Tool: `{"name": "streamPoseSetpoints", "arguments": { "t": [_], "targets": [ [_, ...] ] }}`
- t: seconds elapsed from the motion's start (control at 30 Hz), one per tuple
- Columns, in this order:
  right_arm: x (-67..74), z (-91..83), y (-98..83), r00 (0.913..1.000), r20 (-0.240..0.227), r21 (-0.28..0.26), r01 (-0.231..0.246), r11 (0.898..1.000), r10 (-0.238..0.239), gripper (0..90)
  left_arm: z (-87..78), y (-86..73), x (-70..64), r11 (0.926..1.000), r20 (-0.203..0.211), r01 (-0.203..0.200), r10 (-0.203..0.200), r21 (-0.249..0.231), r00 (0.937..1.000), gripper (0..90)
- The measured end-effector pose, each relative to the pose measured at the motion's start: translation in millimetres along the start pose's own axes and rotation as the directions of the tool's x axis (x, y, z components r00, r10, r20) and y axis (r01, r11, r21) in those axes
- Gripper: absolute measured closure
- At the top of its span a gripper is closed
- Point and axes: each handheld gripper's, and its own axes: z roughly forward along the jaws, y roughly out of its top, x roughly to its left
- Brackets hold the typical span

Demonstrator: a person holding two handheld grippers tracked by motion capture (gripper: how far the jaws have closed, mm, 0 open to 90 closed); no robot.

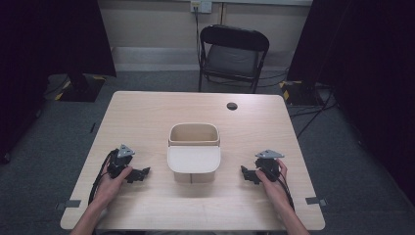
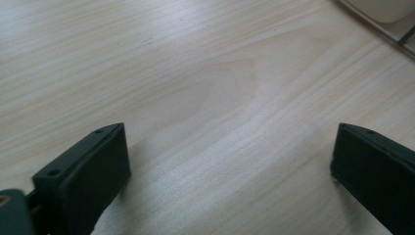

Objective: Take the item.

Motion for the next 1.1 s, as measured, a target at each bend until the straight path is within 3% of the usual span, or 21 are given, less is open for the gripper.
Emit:
{"name": "streamPoseSetpoints", "arguments": {
  "t": [0.6, 0.73, 0.8, 0.83, 1.03, 1.1],
  "targets": [
    [-0.5, 0.2, 0.2, 1.0000, -0.003, 0.000, 0.001, 1.000, -0.001, 12.9, -1.7, -0.7, -0.5, 1.0000, -0.011, 0.009, -0.009, -0.004, 0.9999, 2.5],
    [-0.5, 0.2, 0.2, 1.0000, -0.003, 0.000, 0.001, 1.000, -0.001, 12.9, -1.9, -0.5, -2.0, 0.9993, -0.015, 0.035, -0.035, -0.016, 0.9993, 6.3],
    [-0.4, 0.2, 0.2, 1.0000, -0.003, 0.001, 0.000, 1.000, 0.000, 12.9, -4.1, -0.5, -3.0, 0.9988, -0.001, 0.037, -0.037, -0.032, 0.9993, 9.6],
    [-0.5, 0.2, 0.2, 1.0000, -0.003, 0.001, 0.000, 1.000, 0.000, 12.9, -5.7, 0.3, -4.9, 0.9984, 0.006, 0.042, -0.042, -0.039, 0.9991, 18.4],
    [-0.4, 0.2, 0.2, 1.0000, -0.003, 0.001, 0.000, 1.000, 0.000, 12.9, -14.2, 3.4, -7.8, 0.9924, 0.037, 0.085, -0.082, -0.089, 0.9959, 16.1],
    [-0.5, 0.3, 0.2, 1.0000, -0.003, 0.000, 0.001, 1.000, -0.001, 12.9, -16.8, 4.0, -9.8, 0.9917, 0.038, 0.078, -0.074, -0.103, 0.9965, 16.1]
  ]
}}
